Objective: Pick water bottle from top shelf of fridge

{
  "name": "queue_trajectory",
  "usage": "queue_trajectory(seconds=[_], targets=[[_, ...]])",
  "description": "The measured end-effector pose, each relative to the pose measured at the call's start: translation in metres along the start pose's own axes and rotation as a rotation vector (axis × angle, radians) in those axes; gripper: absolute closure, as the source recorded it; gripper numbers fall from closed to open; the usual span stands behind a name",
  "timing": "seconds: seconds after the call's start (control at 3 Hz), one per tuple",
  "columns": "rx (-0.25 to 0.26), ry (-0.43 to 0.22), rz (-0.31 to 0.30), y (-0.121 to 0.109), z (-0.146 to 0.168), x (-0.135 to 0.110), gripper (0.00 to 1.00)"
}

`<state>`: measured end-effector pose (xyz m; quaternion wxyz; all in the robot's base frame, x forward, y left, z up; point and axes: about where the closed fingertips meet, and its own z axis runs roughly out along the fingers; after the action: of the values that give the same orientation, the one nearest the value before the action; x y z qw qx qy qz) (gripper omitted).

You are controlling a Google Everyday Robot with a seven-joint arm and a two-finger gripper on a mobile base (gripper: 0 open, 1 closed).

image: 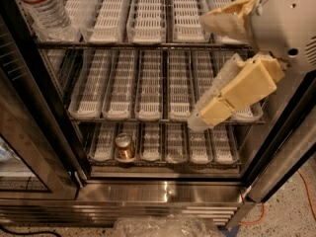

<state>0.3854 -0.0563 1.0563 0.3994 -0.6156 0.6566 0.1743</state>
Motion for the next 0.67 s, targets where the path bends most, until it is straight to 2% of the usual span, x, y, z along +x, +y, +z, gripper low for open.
queue_trajectory(seconds=[0.33,0.67], targets=[[0.016,0.021,-0.014,-0.010,0.016,-0.005,0.00],[0.038,-0.029,-0.045,-0.024,0.057,-0.016,0.00]])
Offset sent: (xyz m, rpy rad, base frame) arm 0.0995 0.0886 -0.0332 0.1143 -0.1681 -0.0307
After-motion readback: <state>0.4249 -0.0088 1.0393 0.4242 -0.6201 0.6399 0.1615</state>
